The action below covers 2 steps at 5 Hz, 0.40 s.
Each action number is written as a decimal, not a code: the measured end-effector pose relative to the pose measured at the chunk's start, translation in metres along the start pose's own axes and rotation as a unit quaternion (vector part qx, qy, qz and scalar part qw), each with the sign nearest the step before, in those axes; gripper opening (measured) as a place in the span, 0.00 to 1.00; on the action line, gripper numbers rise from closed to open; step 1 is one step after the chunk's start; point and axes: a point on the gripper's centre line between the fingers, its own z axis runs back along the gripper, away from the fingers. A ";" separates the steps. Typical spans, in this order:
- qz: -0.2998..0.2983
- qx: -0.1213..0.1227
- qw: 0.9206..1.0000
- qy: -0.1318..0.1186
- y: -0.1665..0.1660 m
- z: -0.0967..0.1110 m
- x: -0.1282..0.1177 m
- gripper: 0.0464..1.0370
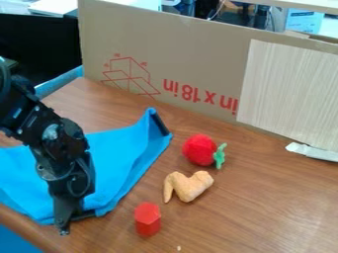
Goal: Unfold the cloth from bottom right to top left
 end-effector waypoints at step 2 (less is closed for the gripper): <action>0.004 -0.007 1.000 -0.004 0.004 0.008 -0.002 0.00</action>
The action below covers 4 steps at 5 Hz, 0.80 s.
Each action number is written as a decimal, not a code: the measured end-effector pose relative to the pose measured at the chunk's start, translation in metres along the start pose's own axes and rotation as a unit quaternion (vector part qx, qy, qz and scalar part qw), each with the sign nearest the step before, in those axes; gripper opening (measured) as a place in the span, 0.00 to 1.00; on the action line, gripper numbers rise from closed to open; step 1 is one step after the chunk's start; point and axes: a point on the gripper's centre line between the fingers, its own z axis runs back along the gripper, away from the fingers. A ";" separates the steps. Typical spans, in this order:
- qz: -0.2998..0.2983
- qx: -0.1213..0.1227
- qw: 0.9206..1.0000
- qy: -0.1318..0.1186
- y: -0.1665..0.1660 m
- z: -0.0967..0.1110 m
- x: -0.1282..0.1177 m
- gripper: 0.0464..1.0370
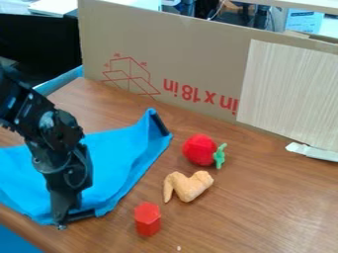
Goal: Unfold the cloth from bottom right to top left
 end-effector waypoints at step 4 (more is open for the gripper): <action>0.143 0.043 0.989 0.023 0.097 0.024 -0.001 0.00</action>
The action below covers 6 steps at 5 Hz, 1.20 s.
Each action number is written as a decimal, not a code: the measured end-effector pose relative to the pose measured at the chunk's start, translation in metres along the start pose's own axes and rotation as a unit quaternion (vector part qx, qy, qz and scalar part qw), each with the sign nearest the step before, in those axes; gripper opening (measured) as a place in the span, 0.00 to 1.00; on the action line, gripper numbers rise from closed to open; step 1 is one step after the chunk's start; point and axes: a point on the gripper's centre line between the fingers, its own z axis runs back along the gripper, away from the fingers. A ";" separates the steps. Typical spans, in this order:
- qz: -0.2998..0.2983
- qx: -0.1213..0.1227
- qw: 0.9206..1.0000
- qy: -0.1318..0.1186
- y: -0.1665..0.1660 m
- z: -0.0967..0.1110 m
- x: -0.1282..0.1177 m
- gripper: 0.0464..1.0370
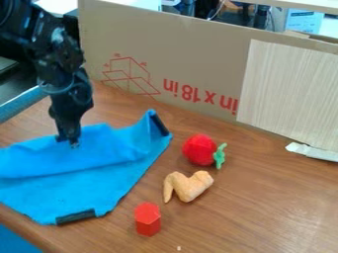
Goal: Unfold the cloth from bottom right to top left
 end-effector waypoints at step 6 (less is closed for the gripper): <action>0.145 -0.035 0.987 0.064 0.138 -0.071 0.070 0.00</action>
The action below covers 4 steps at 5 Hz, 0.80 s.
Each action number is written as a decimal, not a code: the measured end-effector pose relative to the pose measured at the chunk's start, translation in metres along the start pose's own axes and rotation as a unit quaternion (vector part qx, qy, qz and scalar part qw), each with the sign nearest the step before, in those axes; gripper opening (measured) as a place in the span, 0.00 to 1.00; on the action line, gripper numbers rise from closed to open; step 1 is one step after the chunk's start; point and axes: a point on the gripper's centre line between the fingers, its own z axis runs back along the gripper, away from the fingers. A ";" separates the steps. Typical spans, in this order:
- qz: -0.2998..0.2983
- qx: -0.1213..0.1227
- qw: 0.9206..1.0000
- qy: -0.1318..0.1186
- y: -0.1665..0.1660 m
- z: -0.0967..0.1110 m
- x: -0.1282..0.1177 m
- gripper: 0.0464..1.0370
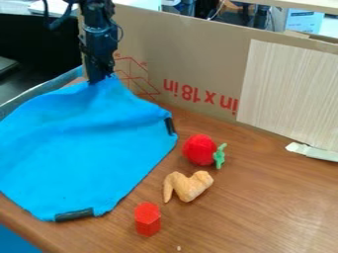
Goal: Unfold the cloth from bottom right to top left
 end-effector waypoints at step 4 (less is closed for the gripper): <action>0.025 -0.005 1.000 0.015 0.013 -0.013 0.003 0.39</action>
